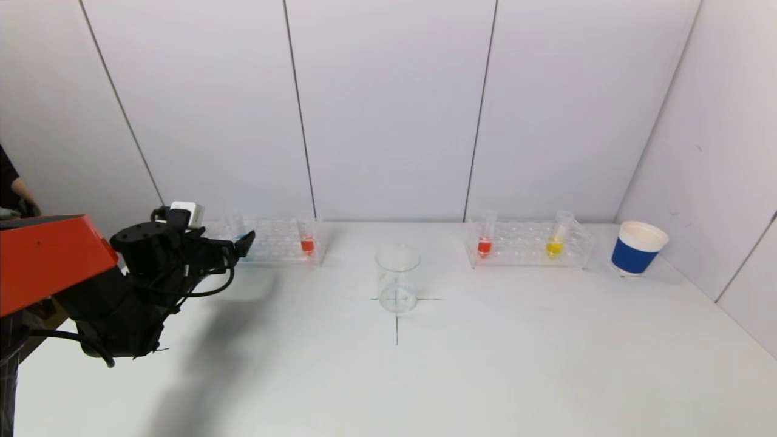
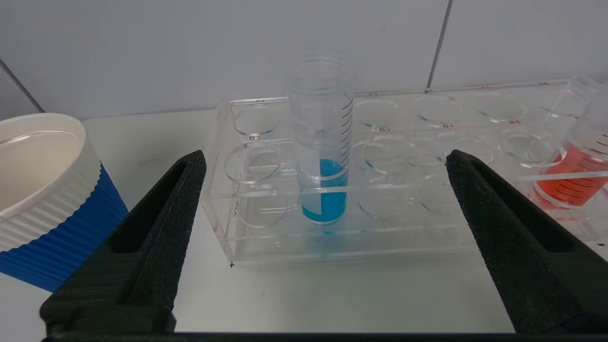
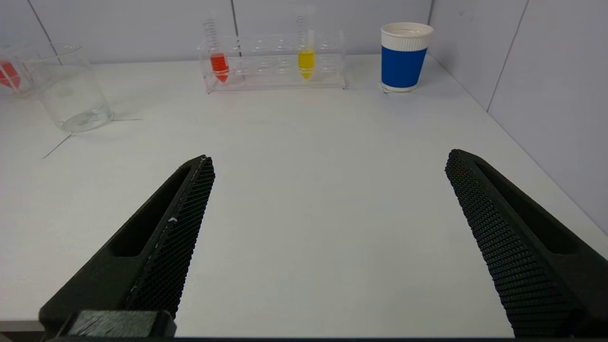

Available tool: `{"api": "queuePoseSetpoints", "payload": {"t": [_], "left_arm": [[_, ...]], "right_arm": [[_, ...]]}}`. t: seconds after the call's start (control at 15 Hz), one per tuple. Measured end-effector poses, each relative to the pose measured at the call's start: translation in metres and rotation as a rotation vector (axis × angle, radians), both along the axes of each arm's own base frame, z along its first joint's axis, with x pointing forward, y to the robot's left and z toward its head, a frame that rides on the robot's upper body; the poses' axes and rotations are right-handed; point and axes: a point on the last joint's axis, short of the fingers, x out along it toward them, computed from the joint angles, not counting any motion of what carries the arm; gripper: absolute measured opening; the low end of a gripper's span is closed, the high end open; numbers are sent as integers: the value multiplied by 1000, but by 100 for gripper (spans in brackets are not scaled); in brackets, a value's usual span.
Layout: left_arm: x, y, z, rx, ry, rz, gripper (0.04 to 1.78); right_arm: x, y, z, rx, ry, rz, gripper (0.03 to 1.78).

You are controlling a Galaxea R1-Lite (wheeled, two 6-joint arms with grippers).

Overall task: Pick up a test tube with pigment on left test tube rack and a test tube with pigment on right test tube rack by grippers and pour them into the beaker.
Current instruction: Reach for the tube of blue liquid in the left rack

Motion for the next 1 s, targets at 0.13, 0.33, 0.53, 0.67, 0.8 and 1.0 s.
{"api": "queuePoseSetpoints", "payload": {"t": [0.13,0.33,0.53,0.67,0.8,1.0], "left_arm": [[1,0,1,0,-6,0,176],[2,0,2,0,-10,-9,176],[3,1,2,-1,-13,-14,176],[3,1,2,-1,-14,-14,176],[5,1,2,-1,-18,-14,176],[10,2,4,1,-30,-14,176]], "right_arm": [[0,0,0,0,0,0,177],[0,0,0,0,0,0,177],[0,0,0,0,0,0,177],[0,0,0,0,0,0,177],[0,0,0,0,0,0,177],[0,0,0,0,0,0,177]]}}
